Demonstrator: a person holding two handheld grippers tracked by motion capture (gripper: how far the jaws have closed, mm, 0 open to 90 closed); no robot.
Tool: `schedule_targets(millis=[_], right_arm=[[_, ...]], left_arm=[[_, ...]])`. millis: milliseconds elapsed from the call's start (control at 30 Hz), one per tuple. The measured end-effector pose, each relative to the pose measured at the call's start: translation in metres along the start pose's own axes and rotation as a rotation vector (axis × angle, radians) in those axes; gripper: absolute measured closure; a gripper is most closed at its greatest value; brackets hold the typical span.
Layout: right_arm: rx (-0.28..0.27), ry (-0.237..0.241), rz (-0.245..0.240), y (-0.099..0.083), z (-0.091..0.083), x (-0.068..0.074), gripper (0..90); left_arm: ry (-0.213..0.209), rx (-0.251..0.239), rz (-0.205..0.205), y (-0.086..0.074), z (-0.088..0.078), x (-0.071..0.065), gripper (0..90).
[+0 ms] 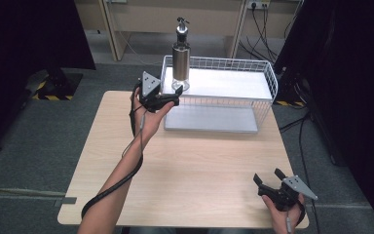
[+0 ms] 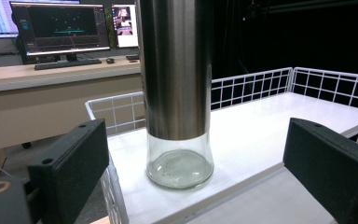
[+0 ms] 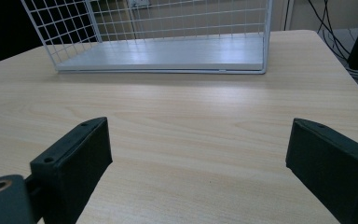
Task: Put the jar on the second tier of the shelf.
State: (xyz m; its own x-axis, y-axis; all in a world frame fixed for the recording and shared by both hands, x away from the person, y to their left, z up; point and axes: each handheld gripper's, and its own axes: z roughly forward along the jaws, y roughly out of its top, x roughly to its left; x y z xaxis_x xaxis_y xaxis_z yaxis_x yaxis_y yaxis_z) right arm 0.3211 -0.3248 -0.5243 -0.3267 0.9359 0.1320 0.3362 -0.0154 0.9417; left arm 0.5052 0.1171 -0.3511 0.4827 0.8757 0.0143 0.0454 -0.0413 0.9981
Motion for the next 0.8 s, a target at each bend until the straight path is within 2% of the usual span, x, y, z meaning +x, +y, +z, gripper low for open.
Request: schedule_targets(millis=[800], right_arm=[[-0.001, 0.0, 0.003, 0.0, 0.0, 0.0, 7.1]], left_arm=[[-0.022, -0.005, 0.008, -0.014, -0.019, -0.006, 6.3]])
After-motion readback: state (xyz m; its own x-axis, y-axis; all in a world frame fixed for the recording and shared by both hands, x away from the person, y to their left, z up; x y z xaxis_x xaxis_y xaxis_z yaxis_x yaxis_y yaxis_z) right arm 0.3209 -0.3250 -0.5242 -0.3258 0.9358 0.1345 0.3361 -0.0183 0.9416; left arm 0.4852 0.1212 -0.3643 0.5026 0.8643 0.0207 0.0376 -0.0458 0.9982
